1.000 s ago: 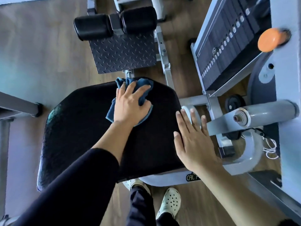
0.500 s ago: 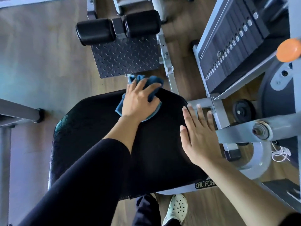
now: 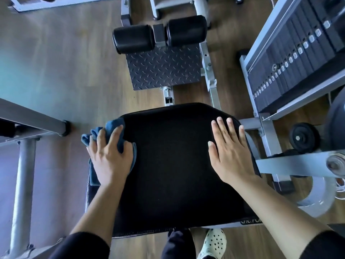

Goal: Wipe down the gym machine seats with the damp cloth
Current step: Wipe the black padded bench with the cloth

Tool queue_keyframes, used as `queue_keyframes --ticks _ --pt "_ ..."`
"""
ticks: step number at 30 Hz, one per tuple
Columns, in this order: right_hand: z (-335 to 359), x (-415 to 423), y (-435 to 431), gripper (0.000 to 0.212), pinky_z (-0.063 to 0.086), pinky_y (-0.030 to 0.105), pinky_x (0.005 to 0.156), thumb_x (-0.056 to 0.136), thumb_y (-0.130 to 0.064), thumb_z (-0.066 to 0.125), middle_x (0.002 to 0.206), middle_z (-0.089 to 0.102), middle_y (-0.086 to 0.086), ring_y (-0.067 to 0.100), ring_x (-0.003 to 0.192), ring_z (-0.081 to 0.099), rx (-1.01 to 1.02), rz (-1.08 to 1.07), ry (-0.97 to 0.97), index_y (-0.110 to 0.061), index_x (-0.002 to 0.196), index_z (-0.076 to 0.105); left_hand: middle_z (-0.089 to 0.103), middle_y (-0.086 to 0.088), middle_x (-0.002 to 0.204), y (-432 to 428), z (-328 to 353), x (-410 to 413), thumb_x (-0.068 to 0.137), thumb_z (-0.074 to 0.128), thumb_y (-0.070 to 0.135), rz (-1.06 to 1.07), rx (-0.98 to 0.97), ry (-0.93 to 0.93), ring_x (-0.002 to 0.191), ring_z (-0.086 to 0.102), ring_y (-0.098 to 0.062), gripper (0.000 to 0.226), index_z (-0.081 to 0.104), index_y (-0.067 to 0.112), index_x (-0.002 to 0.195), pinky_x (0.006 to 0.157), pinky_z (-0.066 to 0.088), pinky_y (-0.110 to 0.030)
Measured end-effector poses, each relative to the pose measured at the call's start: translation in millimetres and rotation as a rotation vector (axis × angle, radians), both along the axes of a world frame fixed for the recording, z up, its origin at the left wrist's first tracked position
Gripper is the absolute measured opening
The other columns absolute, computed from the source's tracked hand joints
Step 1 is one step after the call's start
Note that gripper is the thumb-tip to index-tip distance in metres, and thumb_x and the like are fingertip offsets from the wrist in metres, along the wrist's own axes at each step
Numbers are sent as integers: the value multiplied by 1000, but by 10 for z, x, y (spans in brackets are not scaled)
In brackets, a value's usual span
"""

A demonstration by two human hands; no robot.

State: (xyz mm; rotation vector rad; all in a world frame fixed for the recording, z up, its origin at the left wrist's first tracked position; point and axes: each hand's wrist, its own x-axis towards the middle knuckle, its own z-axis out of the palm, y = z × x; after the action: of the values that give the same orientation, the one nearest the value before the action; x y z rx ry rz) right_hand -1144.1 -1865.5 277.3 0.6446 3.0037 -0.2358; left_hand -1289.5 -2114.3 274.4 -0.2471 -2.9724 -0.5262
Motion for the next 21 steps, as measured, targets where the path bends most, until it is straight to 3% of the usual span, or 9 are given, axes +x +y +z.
queue_keyframes --ticks 6,12,17,21 --pt "9 134 22 60 6 47 118 97 -38 16 156 21 7 25 146 9 8 27 -3 -8 149 25 54 -16 132 614 73 465 79 55 30 -170 10 -11 126 39 -43 45 63 27 123 106 29 -56" --pt "32 263 34 59 6 46 118 96 -35 21 154 28 9 26 146 14 28 25 44 -7 145 33 55 -11 130 1303 81 545 80 47 37 -362 24 -73 124 41 -43 45 63 30 122 104 31 -57" --pt "52 348 31 59 3 44 118 94 -34 22 154 28 8 24 146 12 45 30 38 -7 146 33 52 -10 135 1083 134 812 83 52 34 -599 75 -89 129 39 -41 43 61 32 125 107 29 -55" --pt "54 383 41 59 0 43 118 96 -36 19 154 27 7 23 145 11 66 40 18 -8 147 30 53 -11 133 577 170 802 81 55 31 -590 91 -45 125 43 -40 43 62 31 124 105 33 -55"
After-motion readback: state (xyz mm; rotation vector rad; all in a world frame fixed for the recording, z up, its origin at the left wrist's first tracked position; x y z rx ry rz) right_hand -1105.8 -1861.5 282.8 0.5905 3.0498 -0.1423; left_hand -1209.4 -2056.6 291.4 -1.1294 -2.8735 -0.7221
